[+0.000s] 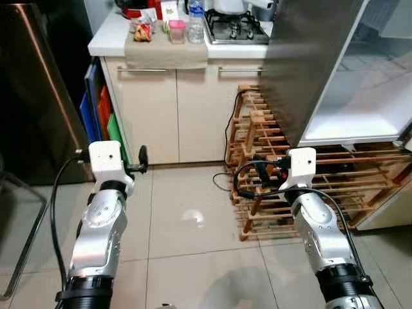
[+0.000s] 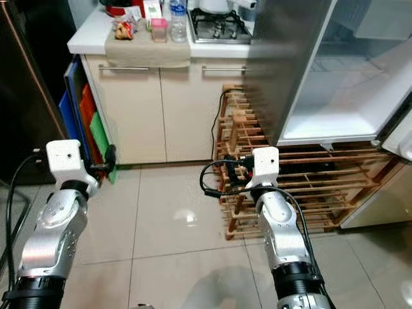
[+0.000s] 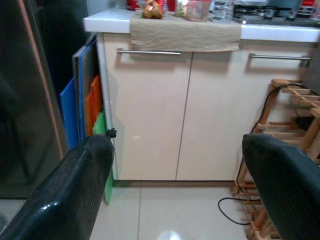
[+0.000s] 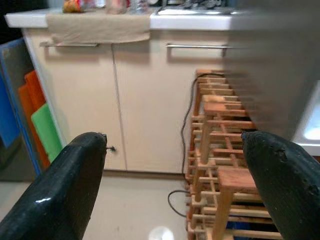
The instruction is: Restocking fridge
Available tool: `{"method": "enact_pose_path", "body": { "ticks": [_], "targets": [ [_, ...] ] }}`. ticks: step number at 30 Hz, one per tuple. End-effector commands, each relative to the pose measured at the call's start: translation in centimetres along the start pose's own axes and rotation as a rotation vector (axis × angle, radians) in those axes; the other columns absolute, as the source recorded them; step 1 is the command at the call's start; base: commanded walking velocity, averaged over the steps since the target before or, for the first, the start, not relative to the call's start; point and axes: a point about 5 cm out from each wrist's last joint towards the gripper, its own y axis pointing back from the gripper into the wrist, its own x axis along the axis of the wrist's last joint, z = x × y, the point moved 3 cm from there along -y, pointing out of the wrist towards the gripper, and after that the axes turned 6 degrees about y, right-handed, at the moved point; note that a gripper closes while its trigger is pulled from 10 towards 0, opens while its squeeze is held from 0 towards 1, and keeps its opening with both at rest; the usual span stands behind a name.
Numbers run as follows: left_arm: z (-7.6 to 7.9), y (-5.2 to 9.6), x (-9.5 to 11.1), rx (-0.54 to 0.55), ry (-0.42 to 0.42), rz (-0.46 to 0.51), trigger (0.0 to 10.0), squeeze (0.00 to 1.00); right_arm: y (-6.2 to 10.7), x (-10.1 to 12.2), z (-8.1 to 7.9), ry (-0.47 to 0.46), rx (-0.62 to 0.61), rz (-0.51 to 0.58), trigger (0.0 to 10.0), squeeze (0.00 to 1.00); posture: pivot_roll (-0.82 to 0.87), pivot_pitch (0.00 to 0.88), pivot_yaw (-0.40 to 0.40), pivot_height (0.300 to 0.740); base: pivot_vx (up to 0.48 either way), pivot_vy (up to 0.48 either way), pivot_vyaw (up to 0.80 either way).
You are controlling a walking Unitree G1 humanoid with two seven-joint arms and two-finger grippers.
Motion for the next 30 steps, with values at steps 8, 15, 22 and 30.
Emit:
{"method": "enact_pose_path", "body": {
  "ticks": [8,15,22,30],
  "targets": [
    [1.7,-1.6,2.4,-0.097,-0.052,0.062,10.0,0.0,-0.6,0.6,-0.3,0.017,-0.036,0.038,10.0,0.0,-0.04,0.0,0.059,0.74,0.475,0.0,0.32],
    [1.8,-2.4,3.3,-0.091,-0.031,0.081,10.0,0.0,-0.7,0.8,-0.7,0.025,-0.034,0.046,10.0,0.0,-0.05,0.0,0.049,0.74,0.48,0.0,0.0],
    [2.3,-2.8,3.4,-0.082,0.011,0.089,10.0,0.0,-0.8,1.2,-0.2,0.052,-0.062,0.067,10.0,1.0,-0.05,0.0,0.039,0.74,0.48,0.0,0.0],
    [1.6,-3.1,3.6,-0.029,0.039,0.091,10.0,1.0,-1.3,2.8,-0.8,0.032,-0.038,0.124,10.0,1.0,-0.06,0.0,0.043,0.74,0.48,0.0,0.0]
  ]
}}
